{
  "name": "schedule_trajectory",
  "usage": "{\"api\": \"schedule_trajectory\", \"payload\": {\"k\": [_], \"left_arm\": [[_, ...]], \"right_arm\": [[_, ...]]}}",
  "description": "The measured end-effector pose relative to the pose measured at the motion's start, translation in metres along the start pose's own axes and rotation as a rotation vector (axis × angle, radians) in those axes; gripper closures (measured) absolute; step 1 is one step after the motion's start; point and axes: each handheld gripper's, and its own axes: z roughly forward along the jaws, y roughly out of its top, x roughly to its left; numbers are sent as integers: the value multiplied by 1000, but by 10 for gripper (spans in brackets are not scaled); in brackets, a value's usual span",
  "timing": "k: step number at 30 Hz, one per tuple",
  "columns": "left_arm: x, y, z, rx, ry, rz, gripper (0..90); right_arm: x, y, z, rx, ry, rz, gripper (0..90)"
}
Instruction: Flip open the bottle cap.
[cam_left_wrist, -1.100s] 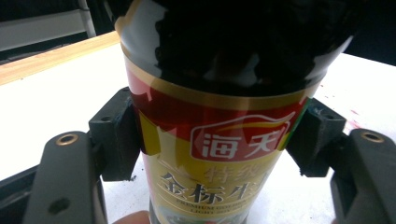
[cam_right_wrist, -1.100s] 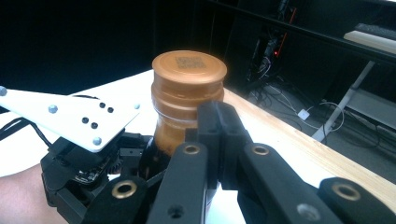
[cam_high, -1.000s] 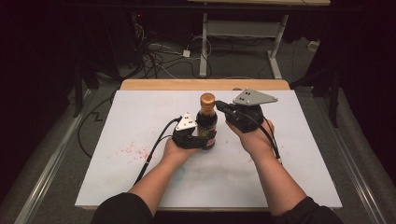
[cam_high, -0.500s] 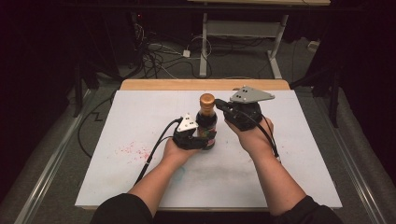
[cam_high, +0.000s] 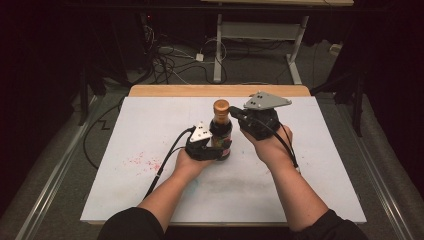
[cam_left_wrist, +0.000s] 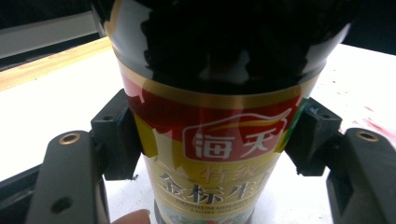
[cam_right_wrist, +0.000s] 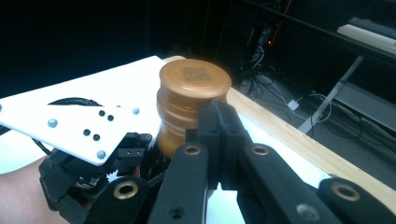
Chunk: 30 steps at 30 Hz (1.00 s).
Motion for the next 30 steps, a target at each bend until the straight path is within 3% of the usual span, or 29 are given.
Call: {"api": "schedule_trajectory", "payload": {"k": [4, 5, 6, 7, 8, 9, 10, 11, 12, 15, 17, 30], "left_arm": [[-1, 0, 0, -1, -14, 4, 301], [-2, -1, 1, -6, -15, 8, 302], [-1, -2, 0, 24, -1, 55, 302], [-1, -3, -1, 71, -4, 139, 301], [-10, -4, 6, 2, -9, 64, 299], [-10, -3, 6, 8, -1, 57, 297], [-4, -1, 2, 66, 16, 101, 296], [-3, 0, 3, 29, 16, 37, 295], [-1, 0, 1, 5, 7, 0, 294], [-1, -1, 0, 12, -1, 31, 292], [0, -2, 1, -9, -4, 4, 291], [0, -2, 0, -9, -5, 3, 287]], "right_arm": [[1, 2, 0, 5, -2, -1, 900], [1, 2, -1, -30, 1, 9, 900], [0, 7, -6, -95, 36, 41, 900], [3, 17, -12, -146, 46, 35, 900], [10, 27, -15, -152, 7, -31, 900], [13, 34, -15, -155, 10, -45, 900], [11, 35, -13, -155, 22, -24, 900], [7, 33, -13, -153, 22, -4, 900], [3, 29, -14, -154, 11, 7, 900], [-7, 16, -14, -141, -6, 34, 900], [-11, 10, -14, -130, -10, 43, 900], [-13, -9, -11, -71, 19, 53, 900]]}}
